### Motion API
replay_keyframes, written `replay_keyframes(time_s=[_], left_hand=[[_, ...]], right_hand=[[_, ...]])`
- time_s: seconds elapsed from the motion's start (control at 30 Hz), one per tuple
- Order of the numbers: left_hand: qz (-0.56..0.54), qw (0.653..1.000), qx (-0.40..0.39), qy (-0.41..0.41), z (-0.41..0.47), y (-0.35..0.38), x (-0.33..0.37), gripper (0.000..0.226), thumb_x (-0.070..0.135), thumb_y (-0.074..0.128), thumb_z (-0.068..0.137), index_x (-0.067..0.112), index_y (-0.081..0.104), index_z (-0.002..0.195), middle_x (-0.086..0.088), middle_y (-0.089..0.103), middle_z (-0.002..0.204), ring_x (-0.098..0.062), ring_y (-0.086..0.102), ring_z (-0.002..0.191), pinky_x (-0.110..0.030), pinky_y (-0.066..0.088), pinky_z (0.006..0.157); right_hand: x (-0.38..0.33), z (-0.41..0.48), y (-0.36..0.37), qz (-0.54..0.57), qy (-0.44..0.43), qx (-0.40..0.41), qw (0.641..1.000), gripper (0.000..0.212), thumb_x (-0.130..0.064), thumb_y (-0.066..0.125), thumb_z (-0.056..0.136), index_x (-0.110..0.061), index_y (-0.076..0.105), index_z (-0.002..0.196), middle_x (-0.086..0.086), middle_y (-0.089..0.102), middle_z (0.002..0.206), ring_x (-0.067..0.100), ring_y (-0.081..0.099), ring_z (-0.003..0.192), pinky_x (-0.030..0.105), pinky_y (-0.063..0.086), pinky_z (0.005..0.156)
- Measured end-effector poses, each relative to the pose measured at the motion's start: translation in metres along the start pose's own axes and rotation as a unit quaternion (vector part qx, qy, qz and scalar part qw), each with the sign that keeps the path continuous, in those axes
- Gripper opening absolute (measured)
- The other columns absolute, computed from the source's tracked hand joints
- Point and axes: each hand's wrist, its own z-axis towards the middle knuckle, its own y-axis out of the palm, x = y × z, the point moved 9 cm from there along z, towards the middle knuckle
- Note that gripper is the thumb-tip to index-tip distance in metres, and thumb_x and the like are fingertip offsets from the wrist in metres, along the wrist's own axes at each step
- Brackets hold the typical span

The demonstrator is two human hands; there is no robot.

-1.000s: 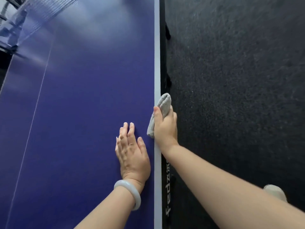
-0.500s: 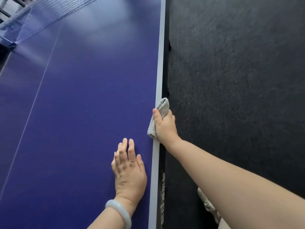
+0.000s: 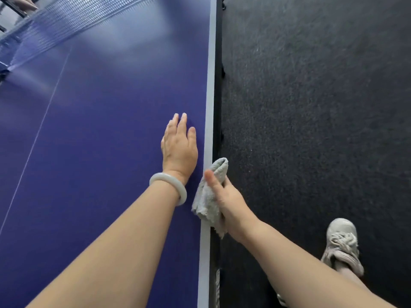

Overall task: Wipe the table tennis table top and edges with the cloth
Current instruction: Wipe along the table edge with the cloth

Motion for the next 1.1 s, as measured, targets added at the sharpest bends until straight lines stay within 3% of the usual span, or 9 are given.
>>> replay_keyframes(time_s=[0.13,0.27,0.33,0.47,0.57,0.7,0.87,0.97,1.1], left_hand=[[0.039,0.998,0.04,-0.027,0.005,0.01,-0.002,0.051,0.032,0.03,0.106,0.021,0.027,0.156,0.001,0.018,0.164,-0.017,0.011,0.151,-0.039,0.008,0.123],[0.056,0.997,0.042,-0.031,0.004,0.01,-0.005,0.051,0.031,0.03,0.106,0.022,0.026,0.155,0.002,0.019,0.163,-0.018,0.012,0.15,-0.042,0.01,0.122],[0.06,0.997,0.041,-0.037,0.004,0.01,-0.006,0.051,0.032,0.03,0.105,0.023,0.026,0.155,0.002,0.019,0.163,-0.019,0.013,0.15,-0.044,0.011,0.121],[0.068,0.996,0.047,-0.033,0.003,0.009,-0.004,0.051,0.033,0.028,0.104,0.024,0.027,0.154,0.004,0.02,0.162,-0.018,0.015,0.148,-0.045,0.013,0.119],[0.067,0.996,0.042,-0.042,0.002,0.011,-0.004,0.052,0.034,0.027,0.103,0.027,0.026,0.154,0.006,0.018,0.162,-0.015,0.013,0.148,-0.045,0.013,0.119],[0.067,0.996,0.046,-0.048,0.001,0.009,-0.004,0.05,0.03,0.03,0.104,0.026,0.028,0.153,0.009,0.019,0.16,-0.015,0.015,0.146,-0.044,0.013,0.118],[0.07,0.996,0.043,-0.045,0.0,0.009,-0.005,0.051,0.031,0.03,0.103,0.027,0.028,0.153,0.01,0.019,0.16,-0.015,0.016,0.145,-0.044,0.014,0.117],[0.074,0.995,0.043,-0.042,0.0,0.009,-0.005,0.052,0.032,0.029,0.102,0.027,0.028,0.153,0.01,0.019,0.16,-0.013,0.016,0.146,-0.044,0.013,0.118],[0.073,0.996,0.046,-0.037,0.0,0.009,-0.003,0.053,0.033,0.026,0.101,0.027,0.028,0.153,0.01,0.019,0.16,-0.013,0.017,0.146,-0.046,0.015,0.118]], right_hand=[[0.0,0.006,-0.007,0.217,0.072,-0.016,0.973,0.06,-0.059,0.045,0.096,-0.008,0.068,0.119,0.012,0.074,0.113,0.019,0.074,0.099,0.029,0.06,0.07],[-0.005,0.036,-0.002,0.008,0.033,0.115,0.993,0.048,-0.049,0.035,0.106,-0.021,0.053,0.14,0.007,0.059,0.138,0.021,0.058,0.124,0.041,0.046,0.108],[-0.034,0.061,-0.002,-0.047,0.002,0.16,0.986,0.052,-0.048,0.031,0.106,-0.017,0.048,0.145,0.008,0.054,0.143,0.023,0.051,0.132,0.042,0.037,0.115],[-0.077,0.115,-0.008,-0.072,-0.018,0.152,0.986,0.06,-0.053,0.028,0.105,-0.011,0.05,0.142,0.013,0.056,0.141,0.03,0.051,0.132,0.046,0.037,0.113],[-0.048,0.093,-0.01,-0.107,0.002,0.16,0.981,0.055,-0.051,0.027,0.106,-0.013,0.056,0.133,0.012,0.059,0.134,0.028,0.053,0.128,0.04,0.038,0.11],[0.01,0.027,-0.015,-0.115,0.06,0.19,0.973,0.033,-0.044,0.025,0.106,-0.036,0.056,0.108,0.002,0.063,0.117,0.02,0.058,0.116,0.034,0.041,0.098],[-0.057,0.109,-0.014,-0.116,0.052,0.206,0.97,0.058,-0.043,0.023,0.108,-0.005,0.06,0.13,0.019,0.06,0.133,0.033,0.055,0.126,0.04,0.041,0.108],[-0.097,0.154,-0.016,-0.111,0.02,0.215,0.97,0.062,-0.047,0.021,0.108,-0.003,0.06,0.13,0.018,0.061,0.133,0.033,0.055,0.126,0.043,0.04,0.109],[-0.052,0.113,-0.016,-0.128,0.011,0.194,0.972,0.052,-0.039,0.022,0.109,-0.009,0.058,0.133,0.015,0.06,0.133,0.029,0.053,0.128,0.034,0.039,0.105]])
